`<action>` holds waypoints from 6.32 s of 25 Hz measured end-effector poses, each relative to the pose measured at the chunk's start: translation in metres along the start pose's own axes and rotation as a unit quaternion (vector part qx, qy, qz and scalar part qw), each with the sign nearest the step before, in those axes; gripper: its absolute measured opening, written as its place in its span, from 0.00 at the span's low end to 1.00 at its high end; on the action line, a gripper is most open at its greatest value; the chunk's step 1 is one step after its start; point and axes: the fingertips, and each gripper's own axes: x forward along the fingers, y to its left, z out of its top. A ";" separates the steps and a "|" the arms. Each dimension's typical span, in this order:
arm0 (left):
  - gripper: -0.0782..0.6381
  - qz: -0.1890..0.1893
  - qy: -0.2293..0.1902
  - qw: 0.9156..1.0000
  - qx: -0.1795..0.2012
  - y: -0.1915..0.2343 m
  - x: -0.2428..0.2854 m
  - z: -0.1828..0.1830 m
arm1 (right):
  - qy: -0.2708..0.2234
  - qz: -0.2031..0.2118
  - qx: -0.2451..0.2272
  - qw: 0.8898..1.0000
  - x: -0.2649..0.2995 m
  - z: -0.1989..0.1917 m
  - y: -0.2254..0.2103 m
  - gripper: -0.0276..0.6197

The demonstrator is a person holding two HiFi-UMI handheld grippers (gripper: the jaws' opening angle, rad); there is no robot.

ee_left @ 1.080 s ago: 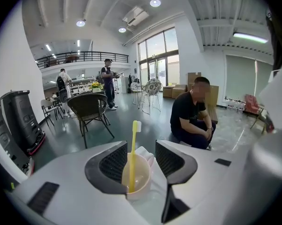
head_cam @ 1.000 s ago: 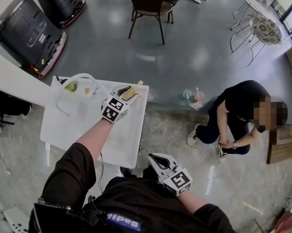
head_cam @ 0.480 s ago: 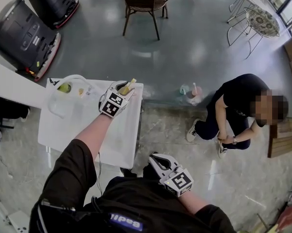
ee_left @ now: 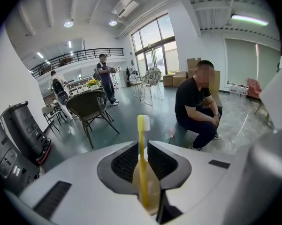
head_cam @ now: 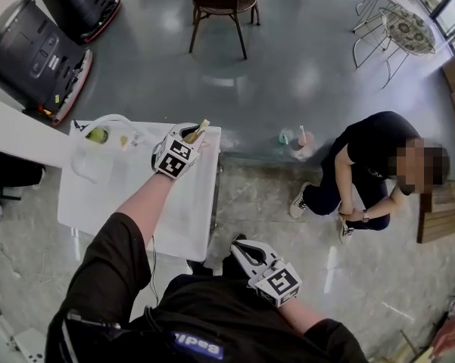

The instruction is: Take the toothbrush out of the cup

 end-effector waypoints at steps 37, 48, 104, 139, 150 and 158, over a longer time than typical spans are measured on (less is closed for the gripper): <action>0.13 0.055 -0.140 0.988 -0.030 0.001 -0.112 0.049 | -0.042 0.014 -0.031 0.999 -0.003 0.019 0.031 0.06; 0.13 0.062 -0.181 0.979 -0.071 -0.011 -0.164 0.049 | -0.052 0.022 -0.047 0.997 -0.008 0.030 0.050 0.06; 0.13 0.068 -0.261 0.954 -0.128 -0.129 -0.392 -0.015 | -0.044 0.078 -0.130 0.987 0.027 0.032 0.139 0.06; 0.13 0.004 -0.268 0.957 -0.111 -0.202 -0.408 -0.018 | -0.042 0.078 -0.146 0.985 0.030 0.033 0.153 0.06; 0.13 0.001 -0.266 0.958 -0.109 -0.206 -0.405 -0.017 | -0.038 0.079 -0.151 0.985 0.027 0.036 0.155 0.06; 0.13 0.001 -0.267 0.957 -0.113 -0.206 -0.404 -0.016 | -0.041 0.079 -0.152 0.984 0.027 0.035 0.153 0.06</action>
